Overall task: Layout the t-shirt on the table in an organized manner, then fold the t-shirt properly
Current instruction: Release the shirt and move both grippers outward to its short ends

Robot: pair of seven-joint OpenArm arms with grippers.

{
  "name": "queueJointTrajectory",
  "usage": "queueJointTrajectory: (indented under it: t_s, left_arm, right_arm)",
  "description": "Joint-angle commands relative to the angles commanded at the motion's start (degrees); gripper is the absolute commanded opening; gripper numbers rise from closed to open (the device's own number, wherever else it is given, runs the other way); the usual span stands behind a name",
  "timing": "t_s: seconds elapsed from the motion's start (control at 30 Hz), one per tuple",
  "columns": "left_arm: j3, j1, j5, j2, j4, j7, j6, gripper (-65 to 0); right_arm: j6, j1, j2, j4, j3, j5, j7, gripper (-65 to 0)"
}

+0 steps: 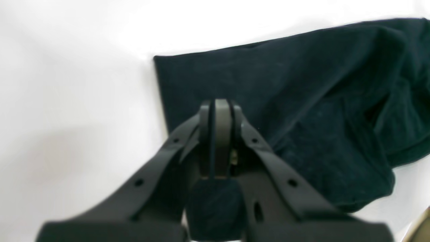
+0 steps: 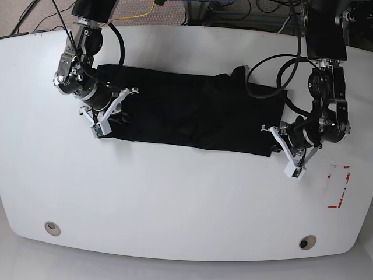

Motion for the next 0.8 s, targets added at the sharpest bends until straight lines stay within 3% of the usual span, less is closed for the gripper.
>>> queueJointTrajectory:
  t_s: [0.5, 0.67, 0.8]
  left_arm:
    - [-1.5, 0.1, -0.2, 0.1, 0.0, 0.1, 0.0, -65.0]
    - [-1.8, 0.2, -0.3, -0.1, 0.0, 0.1, 0.0, -65.0]
    - [-1.8, 0.2, -0.3, -0.2, 0.0, 0.1, 0.0, -65.0]
  right_arm:
    - [0.00, -0.2, 0.1, 0.0, 0.3, -0.3, 0.0, -58.7]
    - [0.00, -0.3, 0.4, 0.1, 5.4, 0.0, -0.2, -58.2]
    - [0.00, 0.1, 0.1, 0.0, 9.8, 0.0, -2.6, -48.5]
